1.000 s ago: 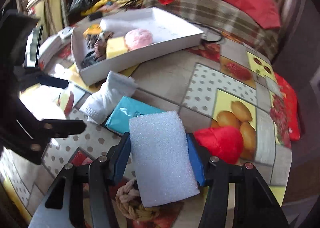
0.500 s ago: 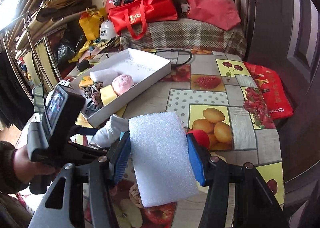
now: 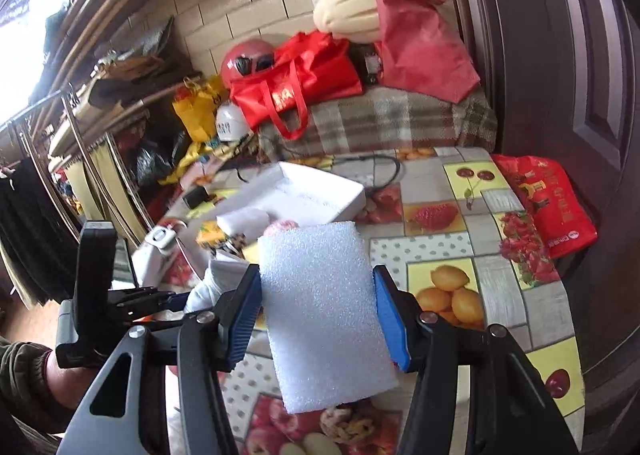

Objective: Organize soft objects
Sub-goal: 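Carry the sock and foam block over the white tray with both tools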

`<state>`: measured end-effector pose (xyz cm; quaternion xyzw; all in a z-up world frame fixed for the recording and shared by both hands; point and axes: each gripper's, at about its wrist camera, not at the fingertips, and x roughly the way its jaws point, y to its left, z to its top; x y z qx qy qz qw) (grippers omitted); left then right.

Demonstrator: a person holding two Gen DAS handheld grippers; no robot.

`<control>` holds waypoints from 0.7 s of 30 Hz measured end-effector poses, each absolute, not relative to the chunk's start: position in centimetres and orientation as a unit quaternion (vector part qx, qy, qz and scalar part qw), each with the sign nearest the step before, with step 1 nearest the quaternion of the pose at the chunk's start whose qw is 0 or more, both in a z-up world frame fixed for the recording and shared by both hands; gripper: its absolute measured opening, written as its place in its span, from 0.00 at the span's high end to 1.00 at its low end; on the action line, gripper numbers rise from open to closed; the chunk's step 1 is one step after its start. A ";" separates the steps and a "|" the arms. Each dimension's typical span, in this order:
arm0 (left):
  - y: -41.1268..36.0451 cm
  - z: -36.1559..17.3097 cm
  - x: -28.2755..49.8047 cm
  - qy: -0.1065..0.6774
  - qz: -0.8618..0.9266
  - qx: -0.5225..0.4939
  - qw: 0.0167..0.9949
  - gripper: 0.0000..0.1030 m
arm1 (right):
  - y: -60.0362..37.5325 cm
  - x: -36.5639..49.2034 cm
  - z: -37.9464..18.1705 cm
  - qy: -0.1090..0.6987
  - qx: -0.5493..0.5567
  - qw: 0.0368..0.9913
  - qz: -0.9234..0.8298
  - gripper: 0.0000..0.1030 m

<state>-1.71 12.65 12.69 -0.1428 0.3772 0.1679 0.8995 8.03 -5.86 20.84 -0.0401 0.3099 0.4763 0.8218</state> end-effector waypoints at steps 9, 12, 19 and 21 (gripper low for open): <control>13.6 16.1 -5.3 0.331 0.198 -0.145 0.911 0.66 | -4.8 6.6 23.3 0.291 -0.021 0.813 0.504 0.47; 13.8 16.6 -6.1 0.324 0.202 -0.145 0.913 0.66 | -4.5 6.0 23.5 0.289 -0.025 0.811 0.508 0.47; 14.2 17.6 -7.5 0.310 0.212 -0.149 0.915 0.66 | -4.1 5.5 23.8 0.290 -0.026 0.807 0.514 0.47; 14.2 17.9 -7.7 0.306 0.213 -0.148 0.916 0.66 | -4.0 5.3 23.9 0.289 -0.025 0.807 0.515 0.47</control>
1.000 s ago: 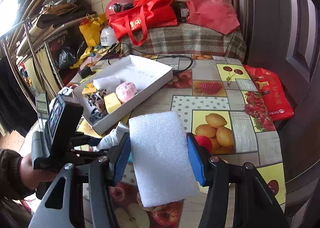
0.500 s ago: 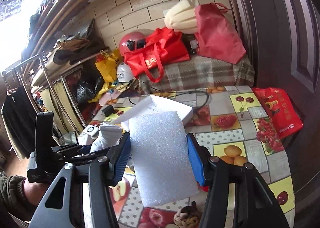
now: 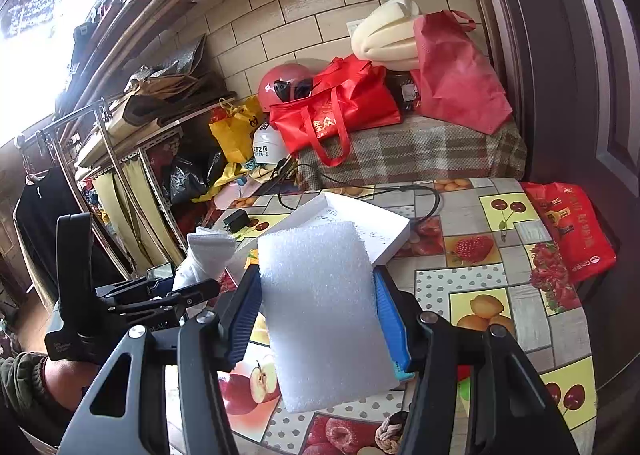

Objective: Organize soft objects
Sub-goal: 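Carry the sock and foam block over the white tray with both tools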

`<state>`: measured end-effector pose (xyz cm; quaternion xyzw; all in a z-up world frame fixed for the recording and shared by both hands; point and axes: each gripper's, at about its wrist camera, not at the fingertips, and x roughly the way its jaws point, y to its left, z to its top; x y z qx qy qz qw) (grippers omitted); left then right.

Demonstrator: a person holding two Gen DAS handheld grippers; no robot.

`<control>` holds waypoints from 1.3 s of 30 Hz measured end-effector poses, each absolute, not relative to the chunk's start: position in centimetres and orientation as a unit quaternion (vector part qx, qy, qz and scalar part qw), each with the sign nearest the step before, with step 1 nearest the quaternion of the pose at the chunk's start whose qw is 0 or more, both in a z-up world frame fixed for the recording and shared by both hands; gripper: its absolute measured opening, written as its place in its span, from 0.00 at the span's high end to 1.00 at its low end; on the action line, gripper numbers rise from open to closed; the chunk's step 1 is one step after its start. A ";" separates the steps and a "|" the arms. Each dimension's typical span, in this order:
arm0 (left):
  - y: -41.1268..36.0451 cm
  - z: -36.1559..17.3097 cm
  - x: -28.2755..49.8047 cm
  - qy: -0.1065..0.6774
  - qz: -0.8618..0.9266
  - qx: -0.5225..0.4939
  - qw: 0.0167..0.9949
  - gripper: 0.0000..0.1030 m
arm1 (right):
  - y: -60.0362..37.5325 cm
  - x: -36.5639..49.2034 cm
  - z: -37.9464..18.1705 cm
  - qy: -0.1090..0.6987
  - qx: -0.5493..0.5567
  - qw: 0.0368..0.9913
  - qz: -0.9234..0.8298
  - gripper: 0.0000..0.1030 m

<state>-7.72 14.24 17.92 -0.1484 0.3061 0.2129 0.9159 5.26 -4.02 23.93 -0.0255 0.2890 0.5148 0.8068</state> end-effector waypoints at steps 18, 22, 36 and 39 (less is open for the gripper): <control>16.5 20.4 -10.4 0.277 0.244 -0.150 0.917 0.66 | -2.5 4.8 26.3 0.262 -0.018 0.814 0.518 0.47; 17.6 21.8 -10.6 0.266 0.256 -0.143 0.918 0.66 | -1.7 5.1 27.2 0.254 -0.017 0.815 0.521 0.47; 20.0 25.9 -9.6 0.234 0.269 -0.132 0.925 0.66 | 0.8 6.0 30.4 0.225 -0.001 0.814 0.536 0.47; 20.2 26.0 -8.6 0.239 0.264 -0.131 0.925 0.66 | 1.9 6.4 30.6 0.225 0.001 0.811 0.540 0.47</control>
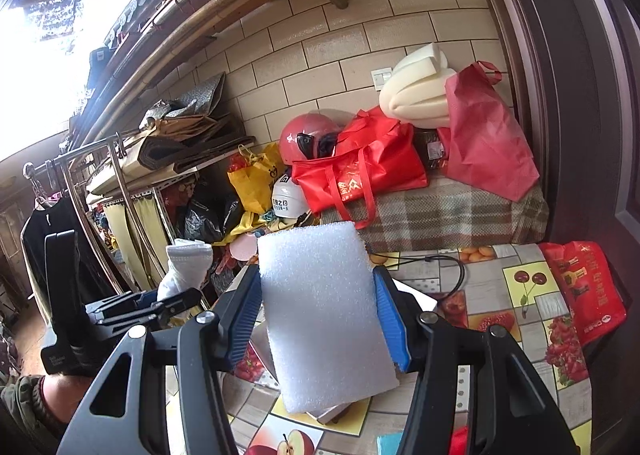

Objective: Organize soft objects
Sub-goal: 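Carry the sock and foam block over the white tray with both tools, then open both tools to drop the sock and foam block into the tray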

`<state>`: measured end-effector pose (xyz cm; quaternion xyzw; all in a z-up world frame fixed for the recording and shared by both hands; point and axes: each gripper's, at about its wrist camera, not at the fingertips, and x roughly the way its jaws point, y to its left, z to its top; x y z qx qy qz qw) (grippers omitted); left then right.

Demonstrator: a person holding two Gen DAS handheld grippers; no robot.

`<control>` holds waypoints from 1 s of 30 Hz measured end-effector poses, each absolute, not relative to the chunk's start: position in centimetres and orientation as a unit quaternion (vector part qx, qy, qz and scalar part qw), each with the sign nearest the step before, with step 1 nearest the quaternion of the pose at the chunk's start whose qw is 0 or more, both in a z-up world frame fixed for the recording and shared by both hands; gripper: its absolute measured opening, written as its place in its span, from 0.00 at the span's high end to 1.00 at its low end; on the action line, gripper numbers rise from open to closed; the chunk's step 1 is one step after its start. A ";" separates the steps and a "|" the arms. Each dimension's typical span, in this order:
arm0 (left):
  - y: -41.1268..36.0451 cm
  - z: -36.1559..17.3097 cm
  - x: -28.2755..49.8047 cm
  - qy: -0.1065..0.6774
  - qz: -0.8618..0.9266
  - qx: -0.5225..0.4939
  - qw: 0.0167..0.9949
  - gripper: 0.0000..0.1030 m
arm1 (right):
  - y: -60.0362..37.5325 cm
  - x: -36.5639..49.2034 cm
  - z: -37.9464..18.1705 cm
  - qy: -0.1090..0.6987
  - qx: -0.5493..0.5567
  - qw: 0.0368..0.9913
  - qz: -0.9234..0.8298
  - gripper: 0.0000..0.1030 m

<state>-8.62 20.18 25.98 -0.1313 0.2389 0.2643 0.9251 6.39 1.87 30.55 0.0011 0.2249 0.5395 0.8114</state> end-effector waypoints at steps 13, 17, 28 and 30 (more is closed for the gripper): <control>25.5 19.5 -0.8 0.333 0.276 -0.142 0.891 0.65 | 8.7 10.6 24.5 0.319 -0.026 0.792 0.520 0.47; 27.1 15.7 1.4 0.363 0.277 -0.151 0.877 0.65 | 11.1 12.9 19.9 0.384 -0.024 0.773 0.504 0.47; 30.5 8.5 5.1 0.401 0.296 -0.192 0.845 0.64 | 15.9 16.7 13.0 0.449 -0.013 0.763 0.466 0.46; 31.0 8.2 5.3 0.398 0.302 -0.196 0.844 0.57 | 16.3 16.7 12.6 0.446 -0.011 0.767 0.461 0.45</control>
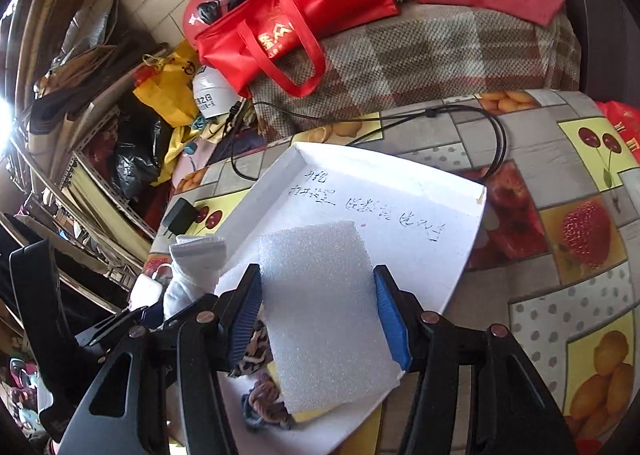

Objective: Organize soft objects
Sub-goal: 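Open both tools to drop the sock and foam block into the tray, then grasp the blue tissue pack with the left tool while the right tool grasps the round yellow sponge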

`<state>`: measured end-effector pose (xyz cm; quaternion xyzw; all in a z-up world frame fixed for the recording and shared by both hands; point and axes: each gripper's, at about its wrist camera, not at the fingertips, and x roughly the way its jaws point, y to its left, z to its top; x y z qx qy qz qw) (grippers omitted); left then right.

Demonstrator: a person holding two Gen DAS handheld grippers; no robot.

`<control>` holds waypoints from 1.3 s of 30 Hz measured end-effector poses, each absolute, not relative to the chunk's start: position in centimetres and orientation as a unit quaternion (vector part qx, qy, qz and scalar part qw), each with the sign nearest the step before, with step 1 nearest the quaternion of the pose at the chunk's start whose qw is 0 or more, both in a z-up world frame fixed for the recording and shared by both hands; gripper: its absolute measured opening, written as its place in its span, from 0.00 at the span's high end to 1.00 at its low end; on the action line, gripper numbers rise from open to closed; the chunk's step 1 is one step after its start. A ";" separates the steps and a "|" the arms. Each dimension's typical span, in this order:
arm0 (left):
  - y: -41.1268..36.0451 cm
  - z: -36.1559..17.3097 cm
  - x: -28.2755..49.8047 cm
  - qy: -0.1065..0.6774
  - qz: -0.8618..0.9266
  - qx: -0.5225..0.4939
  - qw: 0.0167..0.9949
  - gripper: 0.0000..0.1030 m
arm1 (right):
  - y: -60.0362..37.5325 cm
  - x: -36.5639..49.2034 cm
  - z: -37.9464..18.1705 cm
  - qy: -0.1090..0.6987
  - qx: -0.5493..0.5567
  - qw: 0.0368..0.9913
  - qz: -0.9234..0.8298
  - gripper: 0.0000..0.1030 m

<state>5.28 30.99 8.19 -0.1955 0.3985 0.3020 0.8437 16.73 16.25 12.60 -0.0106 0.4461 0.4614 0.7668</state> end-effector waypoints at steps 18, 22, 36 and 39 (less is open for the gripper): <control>29.7 9.8 3.5 0.359 0.326 -0.174 0.857 0.00 | 14.2 15.8 13.8 0.413 0.001 0.784 0.464 0.00; 27.2 11.7 2.4 0.337 0.294 -0.177 0.877 0.00 | 11.1 15.4 16.2 0.393 0.021 0.794 0.463 0.00; 11.8 10.3 1.8 0.390 0.090 -0.100 0.911 0.00 | -8.1 16.6 20.6 0.338 0.032 0.868 0.364 0.00; 9.5 7.3 2.7 0.433 0.071 -0.082 0.895 0.00 | -10.0 16.5 16.6 0.379 -0.018 0.869 0.318 0.00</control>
